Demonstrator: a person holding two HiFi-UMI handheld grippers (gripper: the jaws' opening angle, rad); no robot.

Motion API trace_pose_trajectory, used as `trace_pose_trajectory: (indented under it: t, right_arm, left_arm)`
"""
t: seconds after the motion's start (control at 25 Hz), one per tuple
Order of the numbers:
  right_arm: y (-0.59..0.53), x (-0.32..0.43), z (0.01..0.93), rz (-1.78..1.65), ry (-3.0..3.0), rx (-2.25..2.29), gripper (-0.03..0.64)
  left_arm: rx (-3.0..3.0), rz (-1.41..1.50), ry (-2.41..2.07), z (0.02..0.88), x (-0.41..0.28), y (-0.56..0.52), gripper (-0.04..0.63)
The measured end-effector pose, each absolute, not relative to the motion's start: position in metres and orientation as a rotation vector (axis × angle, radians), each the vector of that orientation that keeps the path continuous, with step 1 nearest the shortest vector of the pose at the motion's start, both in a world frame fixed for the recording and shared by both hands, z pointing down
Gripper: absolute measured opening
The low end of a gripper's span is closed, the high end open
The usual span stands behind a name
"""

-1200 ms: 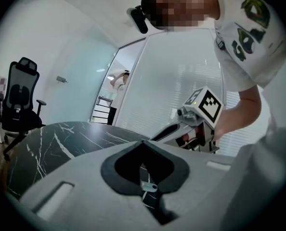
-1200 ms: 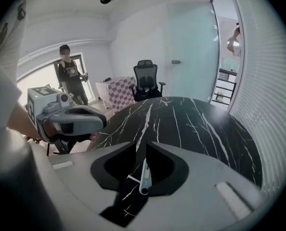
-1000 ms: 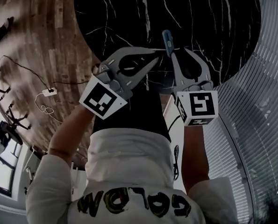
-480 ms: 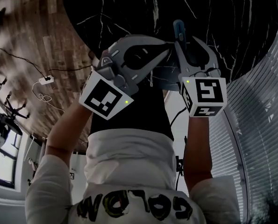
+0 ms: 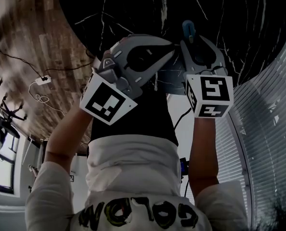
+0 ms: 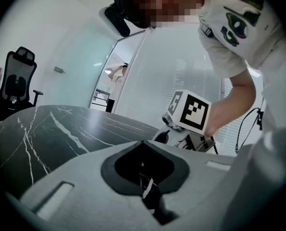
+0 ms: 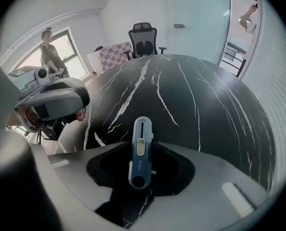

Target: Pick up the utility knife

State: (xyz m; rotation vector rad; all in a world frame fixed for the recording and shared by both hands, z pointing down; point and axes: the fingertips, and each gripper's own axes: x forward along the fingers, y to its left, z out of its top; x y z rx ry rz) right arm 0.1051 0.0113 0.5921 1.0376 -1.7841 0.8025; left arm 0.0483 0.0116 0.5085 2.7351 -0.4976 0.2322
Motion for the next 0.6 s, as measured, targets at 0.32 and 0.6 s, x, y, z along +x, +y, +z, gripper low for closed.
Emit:
trace_pose_trajectory:
  t: [0.32, 0.6]
  right_arm:
    - [0.011, 0.105, 0.594, 0.756, -1.778, 1.007, 0.133]
    - [0.008, 0.108, 0.571, 0.701, -1.8, 1.02, 0.13]
  left_arm:
    - [2.742, 0.25, -0.514, 0.507, 0.046, 0.01, 0.002]
    - [2.761, 0.274, -0.557, 0.481, 0.038, 0.009, 0.002]
